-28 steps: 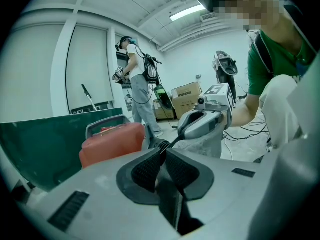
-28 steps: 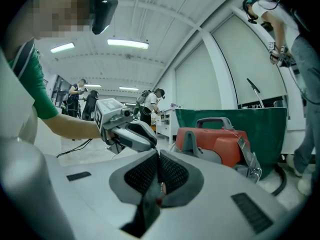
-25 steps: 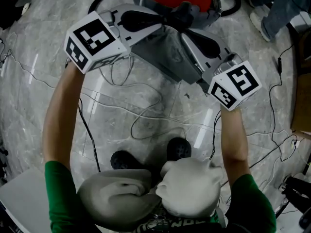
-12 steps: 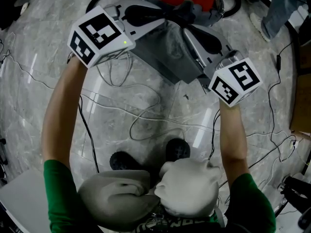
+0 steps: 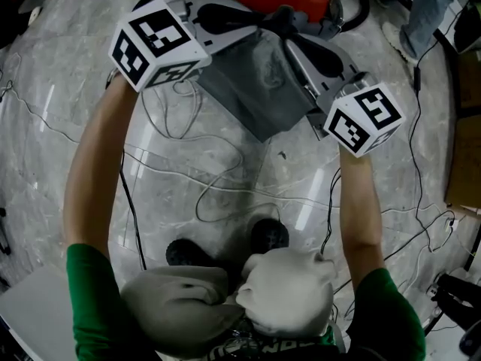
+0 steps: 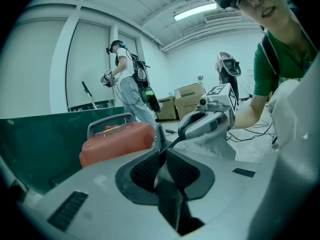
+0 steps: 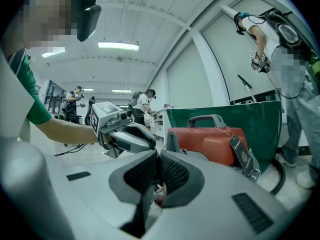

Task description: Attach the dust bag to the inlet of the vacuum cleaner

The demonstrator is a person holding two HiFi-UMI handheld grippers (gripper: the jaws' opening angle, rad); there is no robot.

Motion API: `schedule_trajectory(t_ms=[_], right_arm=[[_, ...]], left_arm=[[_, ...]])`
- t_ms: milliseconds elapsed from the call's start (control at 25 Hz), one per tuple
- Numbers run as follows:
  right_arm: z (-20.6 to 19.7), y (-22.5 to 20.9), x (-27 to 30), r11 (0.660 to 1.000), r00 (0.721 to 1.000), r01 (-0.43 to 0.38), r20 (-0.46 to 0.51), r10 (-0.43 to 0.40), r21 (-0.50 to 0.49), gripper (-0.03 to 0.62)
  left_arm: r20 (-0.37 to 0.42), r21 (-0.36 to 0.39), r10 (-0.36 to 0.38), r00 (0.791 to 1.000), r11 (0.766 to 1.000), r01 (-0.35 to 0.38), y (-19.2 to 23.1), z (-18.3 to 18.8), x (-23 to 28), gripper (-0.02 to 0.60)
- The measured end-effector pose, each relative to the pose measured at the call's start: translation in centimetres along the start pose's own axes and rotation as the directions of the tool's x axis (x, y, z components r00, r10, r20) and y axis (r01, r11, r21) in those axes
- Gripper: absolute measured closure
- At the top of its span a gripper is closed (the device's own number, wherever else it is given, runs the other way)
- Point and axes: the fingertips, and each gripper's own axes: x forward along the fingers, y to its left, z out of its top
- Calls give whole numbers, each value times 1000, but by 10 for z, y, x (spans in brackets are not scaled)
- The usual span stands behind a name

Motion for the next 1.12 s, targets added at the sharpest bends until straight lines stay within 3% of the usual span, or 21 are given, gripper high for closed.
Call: schedule_trajectory(t_ms=[480, 840, 1120], right_arm=[[-1, -17, 1, 999, 999, -35, 11, 34, 31, 566], [6, -15, -8, 997, 999, -28, 26, 26, 68, 566], [27, -6, -17, 999, 996, 38, -83, -35, 34, 566]], left_arm=[[24, -3, -4, 1000, 1000, 4, 9, 2, 14, 532], [81, -21, 51, 995, 999, -49, 10, 8, 3, 534], [116, -97, 79, 990, 993, -68, 19, 25, -30, 534]])
